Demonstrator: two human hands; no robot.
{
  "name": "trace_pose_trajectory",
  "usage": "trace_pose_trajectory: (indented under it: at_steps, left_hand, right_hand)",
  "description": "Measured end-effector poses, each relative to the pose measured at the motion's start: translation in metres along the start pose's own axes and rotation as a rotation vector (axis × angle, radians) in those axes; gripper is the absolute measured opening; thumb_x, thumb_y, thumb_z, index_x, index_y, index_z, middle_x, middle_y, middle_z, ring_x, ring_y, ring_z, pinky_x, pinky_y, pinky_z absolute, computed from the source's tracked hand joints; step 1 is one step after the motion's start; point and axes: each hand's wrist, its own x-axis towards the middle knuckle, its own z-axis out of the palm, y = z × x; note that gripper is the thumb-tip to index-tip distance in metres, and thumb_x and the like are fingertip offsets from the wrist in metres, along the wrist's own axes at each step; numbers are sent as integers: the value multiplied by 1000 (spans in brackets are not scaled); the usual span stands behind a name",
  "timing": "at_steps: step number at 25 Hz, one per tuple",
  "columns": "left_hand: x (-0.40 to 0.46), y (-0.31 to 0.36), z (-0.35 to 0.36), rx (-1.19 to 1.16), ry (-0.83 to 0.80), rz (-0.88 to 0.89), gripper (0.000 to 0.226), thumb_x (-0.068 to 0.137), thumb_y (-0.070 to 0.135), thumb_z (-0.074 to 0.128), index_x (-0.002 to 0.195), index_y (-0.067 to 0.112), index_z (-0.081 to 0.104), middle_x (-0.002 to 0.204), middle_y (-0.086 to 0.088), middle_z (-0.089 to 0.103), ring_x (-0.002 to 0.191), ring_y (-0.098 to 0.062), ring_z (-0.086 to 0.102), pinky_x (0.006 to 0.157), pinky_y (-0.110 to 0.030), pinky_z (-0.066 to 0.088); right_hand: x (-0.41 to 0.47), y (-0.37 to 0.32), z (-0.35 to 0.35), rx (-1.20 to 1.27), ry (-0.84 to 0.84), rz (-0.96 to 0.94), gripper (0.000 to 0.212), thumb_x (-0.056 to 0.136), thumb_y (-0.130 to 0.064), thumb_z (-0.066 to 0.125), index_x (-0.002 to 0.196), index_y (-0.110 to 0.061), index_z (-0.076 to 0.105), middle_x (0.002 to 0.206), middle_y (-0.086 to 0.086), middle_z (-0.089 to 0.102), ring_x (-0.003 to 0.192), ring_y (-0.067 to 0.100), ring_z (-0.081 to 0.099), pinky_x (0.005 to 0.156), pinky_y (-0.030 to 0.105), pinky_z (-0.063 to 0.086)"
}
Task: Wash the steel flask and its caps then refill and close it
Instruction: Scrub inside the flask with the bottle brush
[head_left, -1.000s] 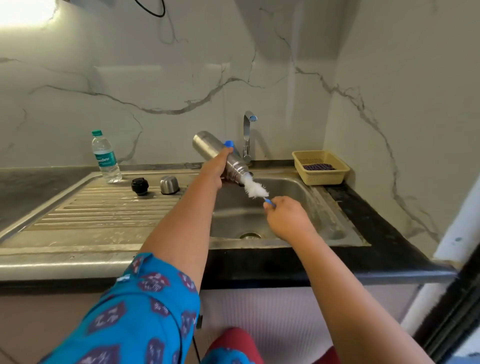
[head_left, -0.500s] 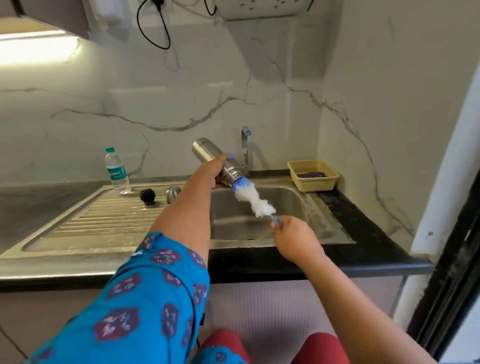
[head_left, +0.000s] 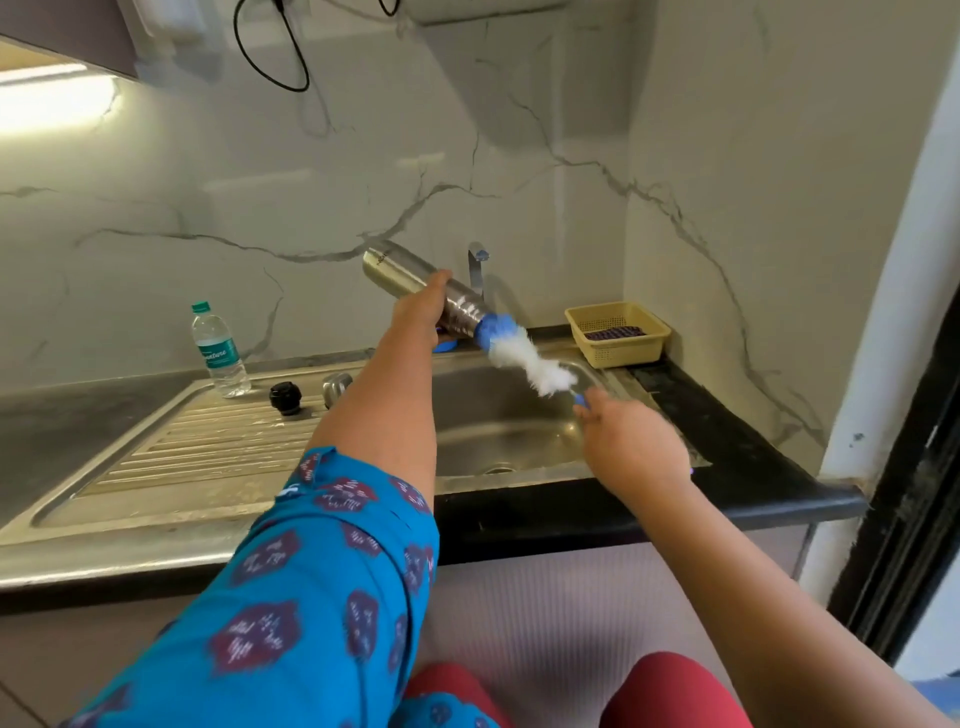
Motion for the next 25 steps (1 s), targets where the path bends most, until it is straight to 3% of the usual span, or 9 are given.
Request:
trace_pose_trajectory:
  at_steps: [2, 4, 8, 11, 13, 17, 19, 23, 25]
  left_hand:
    - [-5, 11, -2, -72, -23, -46, 54, 83, 44, 74, 116, 7, 53, 104, -15, 70, 85, -28, 73, 74, -46, 62]
    - [-3, 18, -4, -51, -22, -75, 52, 86, 42, 72, 117, 6, 50, 105, -16, 69, 85, -27, 73, 74, -45, 62]
    - [5, 26, -10, 80, -21, -34, 55, 87, 41, 71, 121, 6, 47, 102, -16, 66, 83, -28, 71, 72, -43, 62]
    - [3, 31, -3, 168, -31, 35, 60, 84, 45, 73, 124, 8, 48, 104, -15, 66, 86, -27, 71, 68, -40, 62]
    - [3, 34, 3, 187, -40, 56, 63, 82, 47, 74, 125, 8, 49, 105, -14, 67, 86, -27, 71, 56, -36, 60]
    - [3, 43, 9, 120, -60, 8, 55, 87, 45, 70, 119, 6, 47, 98, -15, 67, 81, -27, 71, 65, -40, 62]
    - [6, 44, 9, 105, -57, -12, 52, 89, 43, 68, 116, 6, 46, 94, -15, 66, 78, -27, 71, 66, -41, 62]
    - [13, 45, 2, 167, -16, 10, 57, 89, 44, 68, 123, 4, 46, 95, -15, 66, 81, -27, 71, 78, -42, 61]
    - [15, 48, -6, 108, 5, -5, 56, 88, 45, 68, 121, 5, 46, 98, -15, 67, 83, -26, 72, 79, -42, 61]
  right_hand:
    - [8, 6, 0, -111, 121, -56, 25, 100, -23, 40, 125, -20, 42, 72, 0, 58, 61, 17, 60, 58, 36, 57]
    - [16, 6, 1, 30, 64, -57, 24, 101, -31, 39, 121, -20, 49, 78, -1, 61, 65, 15, 59, 62, 35, 55]
    - [30, 7, -6, 1204, -599, 289, 30, 101, -32, 46, 106, -10, 66, 65, -4, 39, 50, 6, 27, 46, 20, 24]
    - [25, 13, -14, 1672, -874, 571, 29, 96, -29, 52, 96, -7, 71, 62, -9, 24, 49, 4, 15, 44, 17, 12]
    - [23, 11, -15, 1534, -780, 502, 31, 98, -30, 50, 96, -9, 72, 62, -9, 28, 50, 4, 19, 45, 18, 16]
    - [14, 13, -4, 104, 42, -6, 25, 102, -33, 36, 109, -19, 56, 74, -4, 57, 63, 13, 57, 58, 31, 53]
    - [12, 10, -2, 24, 135, -34, 26, 102, -33, 36, 115, -18, 54, 73, -3, 59, 62, 14, 58, 56, 32, 52]
    - [19, 14, -9, 1242, -572, 302, 33, 101, -31, 46, 113, -8, 65, 62, -6, 34, 49, 6, 26, 43, 20, 23]
    - [17, 24, -14, 1547, -784, 452, 30, 98, -28, 51, 109, -6, 67, 63, -5, 24, 49, 6, 17, 40, 18, 17]
